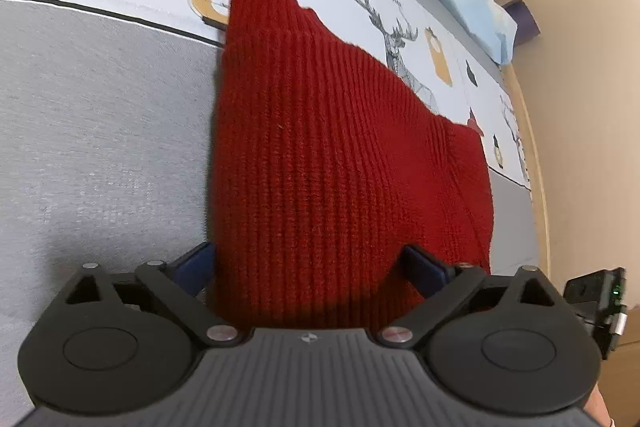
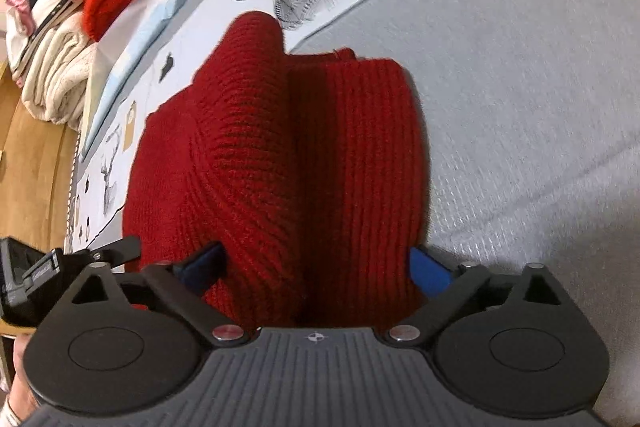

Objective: Fold small clothes

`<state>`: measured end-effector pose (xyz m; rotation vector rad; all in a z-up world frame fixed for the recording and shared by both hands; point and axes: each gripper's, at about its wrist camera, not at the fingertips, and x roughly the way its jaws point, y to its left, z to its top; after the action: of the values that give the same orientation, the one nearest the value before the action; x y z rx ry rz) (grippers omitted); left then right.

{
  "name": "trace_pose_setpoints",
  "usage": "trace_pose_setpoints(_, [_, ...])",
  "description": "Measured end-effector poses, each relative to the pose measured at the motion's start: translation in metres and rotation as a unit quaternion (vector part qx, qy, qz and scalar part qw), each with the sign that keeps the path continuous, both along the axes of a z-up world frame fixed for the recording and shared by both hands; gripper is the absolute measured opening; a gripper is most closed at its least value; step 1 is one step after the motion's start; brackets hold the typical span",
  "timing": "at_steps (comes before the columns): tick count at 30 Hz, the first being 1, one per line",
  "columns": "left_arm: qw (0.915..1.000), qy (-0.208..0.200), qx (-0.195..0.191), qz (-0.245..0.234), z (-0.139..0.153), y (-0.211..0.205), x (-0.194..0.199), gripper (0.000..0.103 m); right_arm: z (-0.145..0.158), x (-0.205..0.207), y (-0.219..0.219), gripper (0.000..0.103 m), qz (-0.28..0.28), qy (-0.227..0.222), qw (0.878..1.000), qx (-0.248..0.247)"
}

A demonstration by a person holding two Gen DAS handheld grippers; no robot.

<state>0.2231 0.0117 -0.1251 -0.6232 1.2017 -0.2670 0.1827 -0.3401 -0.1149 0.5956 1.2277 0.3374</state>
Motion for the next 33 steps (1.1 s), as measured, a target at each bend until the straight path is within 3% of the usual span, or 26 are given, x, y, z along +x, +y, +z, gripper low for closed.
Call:
trace_pose_setpoints(3, [1.0000,0.005,0.001,-0.002,-0.008,-0.006,0.005,0.103,0.008,-0.002,0.003,0.053,0.011,-0.035,0.999,0.015])
trace_pose_setpoints(4, [1.0000,0.007,-0.001,-0.002,-0.010,-0.007,0.007,0.103,0.012,-0.003,0.005,0.050,0.017,-0.049,0.999,0.015])
trace_pose_setpoints(7, [1.0000,0.009,-0.003,-0.003,-0.014,-0.009,0.011,0.103,0.016,-0.004,0.009,0.045,0.024,-0.065,0.998,0.004])
trace_pose_setpoints(11, [0.9998,-0.015,0.015,-0.006,0.002,-0.008,0.012,0.079,0.020,-0.003,0.010,0.041,0.024,-0.076,0.997,-0.002])
trace_pose_setpoints(13, [0.9967,-0.052,0.053,-0.033,0.022,-0.013,0.013,0.073,0.022,-0.002,0.013,0.039,0.023,-0.082,0.996,-0.006])
trace_pose_setpoints(16, [0.9844,-0.117,0.112,-0.070,0.049,-0.018,0.015,0.070,0.024,0.005,0.019,0.035,0.017,-0.091,0.996,-0.006])
trace_pose_setpoints(24, [0.9746,-0.177,0.134,-0.028,0.081,0.038,0.048,0.064,0.031,0.041,0.058,0.025,-0.016,-0.137,0.990,0.020])
trace_pose_setpoints(28, [0.9715,-0.182,0.151,-0.008,0.089,0.067,0.051,0.062,0.035,0.059,0.098,0.024,-0.007,-0.165,0.986,0.002])
trace_pose_setpoints(30, [0.9689,-0.193,0.155,0.012,0.094,0.083,0.051,0.056,0.037,0.066,0.113,0.023,-0.001,-0.176,0.984,-0.007])
trace_pose_setpoints(32, [0.9588,-0.235,0.155,0.040,0.105,0.101,0.046,0.055,0.041,0.071,0.124,0.022,-0.004,-0.194,0.981,-0.012])
trace_pose_setpoints(33, [0.9544,-0.248,0.157,0.055,0.109,0.108,0.044,0.061,0.043,0.073,0.128,0.021,-0.008,-0.208,0.978,-0.012])
